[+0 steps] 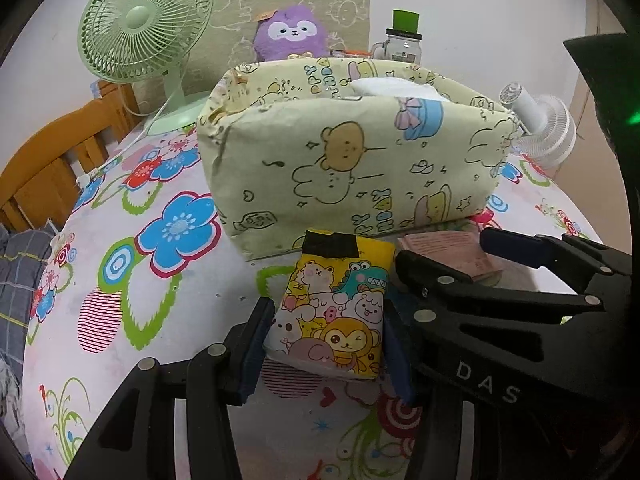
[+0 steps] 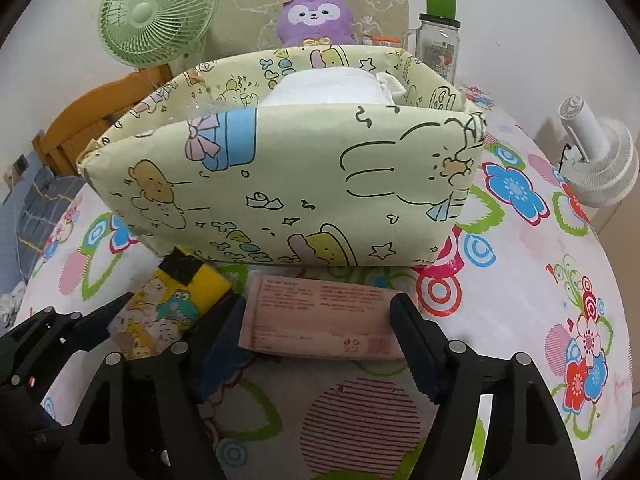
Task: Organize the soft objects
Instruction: 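Grasp the pink paper packet with the right tool while the left holds the yellow pack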
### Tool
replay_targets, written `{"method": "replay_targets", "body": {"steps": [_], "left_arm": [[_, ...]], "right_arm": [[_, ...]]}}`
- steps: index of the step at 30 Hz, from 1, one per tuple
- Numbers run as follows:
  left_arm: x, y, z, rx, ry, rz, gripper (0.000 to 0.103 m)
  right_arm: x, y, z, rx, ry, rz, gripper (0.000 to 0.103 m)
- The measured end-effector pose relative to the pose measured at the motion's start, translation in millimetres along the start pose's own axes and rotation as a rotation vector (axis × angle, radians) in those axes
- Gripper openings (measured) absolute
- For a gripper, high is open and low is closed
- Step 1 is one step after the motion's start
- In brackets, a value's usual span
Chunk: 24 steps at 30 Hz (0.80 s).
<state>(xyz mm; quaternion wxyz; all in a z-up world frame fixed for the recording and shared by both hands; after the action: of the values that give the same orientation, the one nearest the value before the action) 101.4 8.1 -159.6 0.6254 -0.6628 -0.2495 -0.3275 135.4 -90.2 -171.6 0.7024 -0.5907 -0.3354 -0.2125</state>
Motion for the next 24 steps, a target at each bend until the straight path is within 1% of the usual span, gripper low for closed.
{"method": "replay_targets", "body": {"steps": [7,9,11,16,20,24], "left_arm": [[4,-10,-5,-0.002,0.003,-0.02,0.054],[5,-13,-7,-0.003,0.007,-0.025,0.054],[5,-16,-9,-0.005,0.009,-0.028,0.054],[4,-24,-14,-0.015,0.007,-0.036,0.054],[1,-30,-19,-0.026,0.01,-0.04,0.054],[-8,-35,-23,-0.035,0.02,-0.027,0.054]], "right_arm": [[0,-10,-3,0.033,0.026,-0.002,0.066],[1,-13,-4,0.042,0.034,-0.002,0.061],[2,-17,-4,0.052,0.032,-0.004,0.054],[-2,-28,-5,0.08,0.042,-0.004,0.044],[-6,-40,-4,0.103,0.042,-0.007,0.029],[-12,-51,0,0.115,0.012,-0.003,0.025]]}}
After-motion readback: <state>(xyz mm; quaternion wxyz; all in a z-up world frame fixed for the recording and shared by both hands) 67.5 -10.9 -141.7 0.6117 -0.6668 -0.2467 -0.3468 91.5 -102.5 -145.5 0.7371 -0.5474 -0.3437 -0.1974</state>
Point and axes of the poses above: each gripper's, at about its wrist camera, not at the fingertips, and y roughly the way its jaws point, z to its left, x to its top, the point moved 1 cm from there along y, roughly the way its jaws point, and after that the axes turned 9 degrees about -z, right-handed, at the moved point
